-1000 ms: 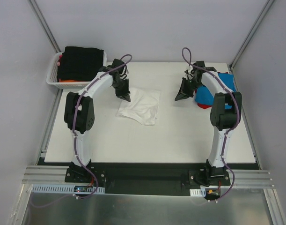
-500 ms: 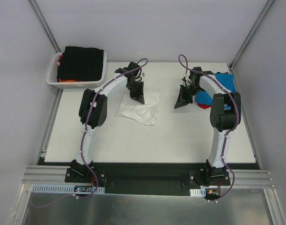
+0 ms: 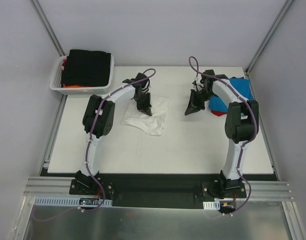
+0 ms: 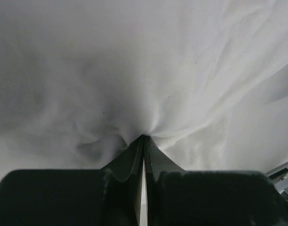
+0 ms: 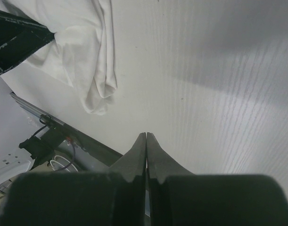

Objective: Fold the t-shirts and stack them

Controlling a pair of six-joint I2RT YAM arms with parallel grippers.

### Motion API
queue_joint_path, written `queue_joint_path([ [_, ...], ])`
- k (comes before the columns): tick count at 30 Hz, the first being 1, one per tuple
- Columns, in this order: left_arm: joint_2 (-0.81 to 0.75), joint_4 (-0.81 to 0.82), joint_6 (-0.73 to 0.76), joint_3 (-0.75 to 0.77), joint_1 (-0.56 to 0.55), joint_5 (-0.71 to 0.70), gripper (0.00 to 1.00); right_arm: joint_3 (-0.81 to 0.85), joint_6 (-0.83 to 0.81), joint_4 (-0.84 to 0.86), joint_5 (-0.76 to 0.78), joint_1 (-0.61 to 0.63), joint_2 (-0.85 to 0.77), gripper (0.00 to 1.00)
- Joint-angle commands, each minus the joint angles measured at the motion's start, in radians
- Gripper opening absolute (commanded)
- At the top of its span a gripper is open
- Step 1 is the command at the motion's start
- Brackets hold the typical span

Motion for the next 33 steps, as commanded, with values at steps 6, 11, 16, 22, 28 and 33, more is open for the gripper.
queue_joint_path([
  [6,-0.167,-0.077,0.004,-0.234,0.068,-0.23,0.0,0.039,-0.005,-0.025,-0.025,0.002,-0.057,0.01],
  [11,-0.204,-0.1,-0.008,-0.289,0.12,-0.299,0.0,0.011,-0.005,-0.008,-0.028,0.001,-0.066,0.01],
  [16,-0.24,-0.123,-0.043,-0.304,0.165,-0.362,0.0,0.009,-0.005,-0.006,-0.033,0.002,-0.068,0.01],
  [22,-0.26,-0.155,-0.075,-0.315,0.186,-0.413,0.0,0.014,-0.005,-0.006,-0.036,0.001,-0.062,0.01],
  [28,-0.28,-0.163,-0.106,-0.35,0.203,-0.445,0.0,0.014,-0.005,-0.009,-0.037,0.002,-0.06,0.01],
  [33,-0.294,-0.186,-0.132,-0.37,0.231,-0.471,0.0,0.005,-0.005,-0.008,-0.034,0.001,-0.066,0.01],
])
